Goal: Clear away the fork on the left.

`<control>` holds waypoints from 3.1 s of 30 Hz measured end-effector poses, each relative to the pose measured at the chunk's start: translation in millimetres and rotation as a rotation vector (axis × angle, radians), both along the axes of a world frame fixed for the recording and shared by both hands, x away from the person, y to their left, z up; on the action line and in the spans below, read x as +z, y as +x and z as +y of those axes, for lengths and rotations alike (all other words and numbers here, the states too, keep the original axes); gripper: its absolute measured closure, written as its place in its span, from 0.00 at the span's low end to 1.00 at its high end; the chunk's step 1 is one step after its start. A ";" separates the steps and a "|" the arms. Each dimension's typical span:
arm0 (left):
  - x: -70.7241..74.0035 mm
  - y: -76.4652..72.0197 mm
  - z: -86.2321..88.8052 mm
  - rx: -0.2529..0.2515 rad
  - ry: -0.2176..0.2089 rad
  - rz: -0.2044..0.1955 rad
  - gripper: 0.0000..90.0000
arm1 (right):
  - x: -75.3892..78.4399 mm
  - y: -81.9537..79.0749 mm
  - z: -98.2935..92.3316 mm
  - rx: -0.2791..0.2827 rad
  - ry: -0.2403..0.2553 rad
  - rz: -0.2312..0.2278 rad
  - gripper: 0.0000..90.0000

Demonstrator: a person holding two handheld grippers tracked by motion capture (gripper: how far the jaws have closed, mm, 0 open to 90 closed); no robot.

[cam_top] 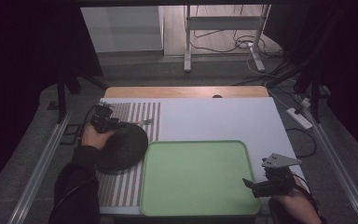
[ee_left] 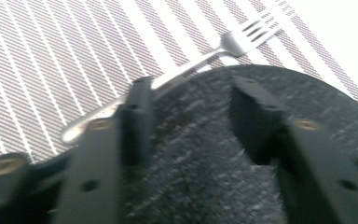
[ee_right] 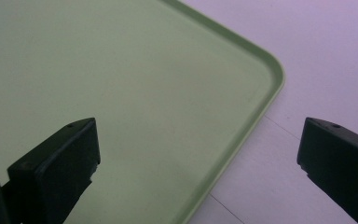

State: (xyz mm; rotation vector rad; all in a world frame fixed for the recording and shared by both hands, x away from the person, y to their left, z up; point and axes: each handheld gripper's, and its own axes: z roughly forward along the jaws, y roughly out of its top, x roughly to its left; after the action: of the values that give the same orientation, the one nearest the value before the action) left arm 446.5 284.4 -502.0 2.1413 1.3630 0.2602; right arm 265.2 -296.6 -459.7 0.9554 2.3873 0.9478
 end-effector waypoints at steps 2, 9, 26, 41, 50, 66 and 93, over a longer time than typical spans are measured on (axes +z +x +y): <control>0.2 3.8 2.3 0.003 0.015 -0.001 0.80 | 0.0 0.0 -0.1 0.000 0.000 0.000 0.00; -1.3 19.4 13.9 0.043 0.061 0.030 0.99 | 0.0 0.2 -0.1 0.000 0.001 0.001 0.00; -24.3 47.0 34.4 0.173 0.093 0.106 0.99 | 0.2 -0.5 -1.2 0.002 0.008 0.001 0.00; -18.1 34.0 40.2 0.055 0.074 0.234 0.99 | -0.1 -0.8 0.0 0.007 -0.004 -0.001 0.00; -11.4 35.9 43.3 0.089 0.025 0.158 0.68 | 0.0 -0.6 0.0 0.007 -0.002 0.001 0.00; -5.6 59.2 -22.8 -0.068 0.067 0.129 0.00 | 0.0 -0.7 -0.4 0.009 0.002 0.002 0.00; -17.8 77.4 -53.5 -0.143 0.218 0.185 0.20 | 0.1 -1.4 -0.9 0.017 0.006 -0.002 0.00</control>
State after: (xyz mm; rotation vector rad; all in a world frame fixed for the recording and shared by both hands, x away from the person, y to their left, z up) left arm 523.9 230.9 -519.8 2.4849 1.3247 0.1631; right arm 263.8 -297.5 -459.6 0.9376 2.3961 0.9622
